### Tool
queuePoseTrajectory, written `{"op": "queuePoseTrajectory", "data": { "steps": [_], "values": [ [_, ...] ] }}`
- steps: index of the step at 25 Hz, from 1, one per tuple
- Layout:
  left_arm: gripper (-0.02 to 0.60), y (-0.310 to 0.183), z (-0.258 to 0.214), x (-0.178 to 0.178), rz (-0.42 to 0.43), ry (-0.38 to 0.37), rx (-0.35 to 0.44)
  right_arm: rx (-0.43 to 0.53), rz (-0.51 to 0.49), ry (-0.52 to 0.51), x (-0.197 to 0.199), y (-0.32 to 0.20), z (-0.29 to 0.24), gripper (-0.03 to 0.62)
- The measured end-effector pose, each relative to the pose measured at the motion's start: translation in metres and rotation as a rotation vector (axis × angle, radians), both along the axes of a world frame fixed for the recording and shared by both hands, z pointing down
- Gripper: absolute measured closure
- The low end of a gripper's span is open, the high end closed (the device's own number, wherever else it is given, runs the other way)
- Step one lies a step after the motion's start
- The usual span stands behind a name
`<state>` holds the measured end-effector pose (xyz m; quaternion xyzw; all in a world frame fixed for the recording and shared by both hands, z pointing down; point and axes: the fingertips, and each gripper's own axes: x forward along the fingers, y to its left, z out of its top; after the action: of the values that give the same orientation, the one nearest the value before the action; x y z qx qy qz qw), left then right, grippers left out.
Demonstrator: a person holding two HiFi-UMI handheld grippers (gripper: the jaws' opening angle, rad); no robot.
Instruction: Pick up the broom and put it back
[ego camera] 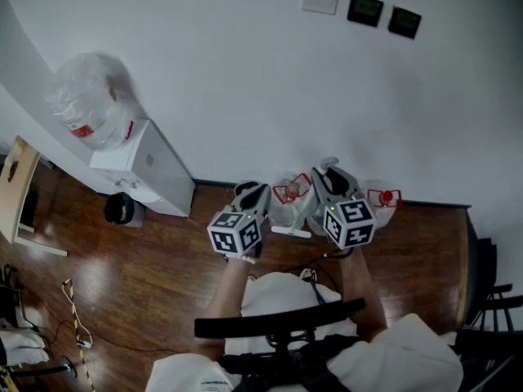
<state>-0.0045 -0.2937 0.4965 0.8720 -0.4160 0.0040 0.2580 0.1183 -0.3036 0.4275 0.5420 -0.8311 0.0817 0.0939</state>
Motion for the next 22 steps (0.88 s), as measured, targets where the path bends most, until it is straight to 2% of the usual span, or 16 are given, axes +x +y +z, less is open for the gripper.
{"op": "queuePoseTrajectory", "data": {
  "steps": [8, 13, 18, 22],
  "values": [
    [0.595, 0.012, 0.012, -0.003, 0.002, 0.001, -0.034, -0.037, 0.017, -0.006, 0.002, -0.003, 0.024, 0.467],
    [0.595, 0.021, 0.025, -0.004, -0.001, 0.007, -0.069, -0.077, -0.025, -0.001, -0.003, -0.005, 0.065, 0.467],
    [0.595, 0.031, 0.042, -0.007, -0.007, 0.002, -0.107, -0.206, -0.12, 0.013, -0.009, -0.01, 0.142, 0.467],
    [0.595, 0.038, 0.053, -0.017, -0.036, -0.007, -0.134, -0.338, -0.163, 0.07, -0.012, -0.018, 0.209, 0.466]
  ]
}}
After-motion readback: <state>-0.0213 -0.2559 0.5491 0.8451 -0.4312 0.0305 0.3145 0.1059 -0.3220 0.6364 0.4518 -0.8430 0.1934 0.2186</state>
